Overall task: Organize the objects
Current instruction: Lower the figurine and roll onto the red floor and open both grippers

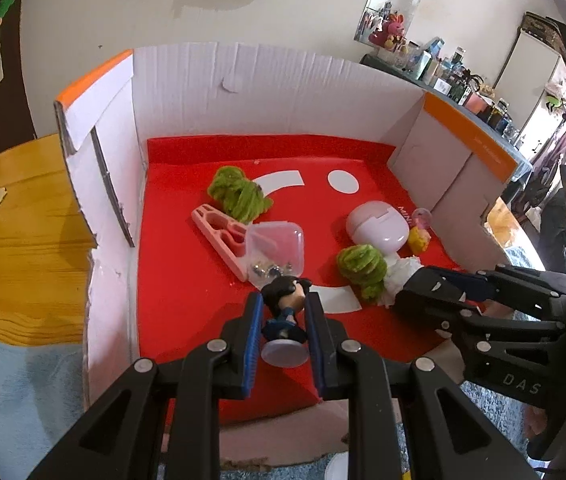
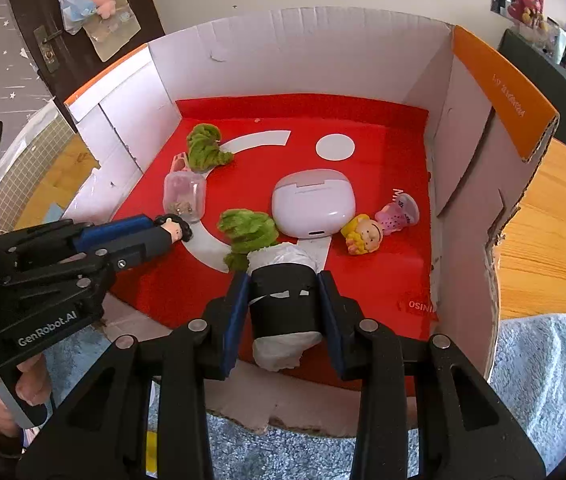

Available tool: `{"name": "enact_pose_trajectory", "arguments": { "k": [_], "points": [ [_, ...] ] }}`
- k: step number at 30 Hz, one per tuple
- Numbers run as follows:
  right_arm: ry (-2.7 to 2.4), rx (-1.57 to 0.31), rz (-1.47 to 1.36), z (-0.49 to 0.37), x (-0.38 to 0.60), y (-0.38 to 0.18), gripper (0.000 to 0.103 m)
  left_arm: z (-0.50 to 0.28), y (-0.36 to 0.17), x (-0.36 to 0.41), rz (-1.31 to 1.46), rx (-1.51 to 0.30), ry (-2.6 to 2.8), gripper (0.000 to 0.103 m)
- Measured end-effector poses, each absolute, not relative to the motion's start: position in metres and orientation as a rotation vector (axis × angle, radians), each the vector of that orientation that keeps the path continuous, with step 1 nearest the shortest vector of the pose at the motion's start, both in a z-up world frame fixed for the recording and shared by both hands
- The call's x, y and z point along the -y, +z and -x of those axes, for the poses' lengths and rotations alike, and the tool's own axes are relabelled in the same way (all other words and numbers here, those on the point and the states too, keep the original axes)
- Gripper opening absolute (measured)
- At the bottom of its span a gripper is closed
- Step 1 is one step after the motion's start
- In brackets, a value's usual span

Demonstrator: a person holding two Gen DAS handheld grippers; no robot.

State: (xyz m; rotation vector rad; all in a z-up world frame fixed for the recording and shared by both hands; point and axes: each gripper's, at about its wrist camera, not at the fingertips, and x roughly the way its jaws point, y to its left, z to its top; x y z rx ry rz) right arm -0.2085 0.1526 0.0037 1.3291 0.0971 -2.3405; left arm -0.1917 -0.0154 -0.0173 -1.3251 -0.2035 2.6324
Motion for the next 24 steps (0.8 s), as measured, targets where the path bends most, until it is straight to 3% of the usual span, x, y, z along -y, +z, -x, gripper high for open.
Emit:
{"name": "enact_pose_trajectory", "arguments": {
  "k": [24],
  "points": [
    [-2.333, -0.07, -1.338, 0.22, -0.151, 0.0, 0.033, 0.209, -0.022, 0.024, 1.346, 0.227, 2.635, 0.023]
  ]
}}
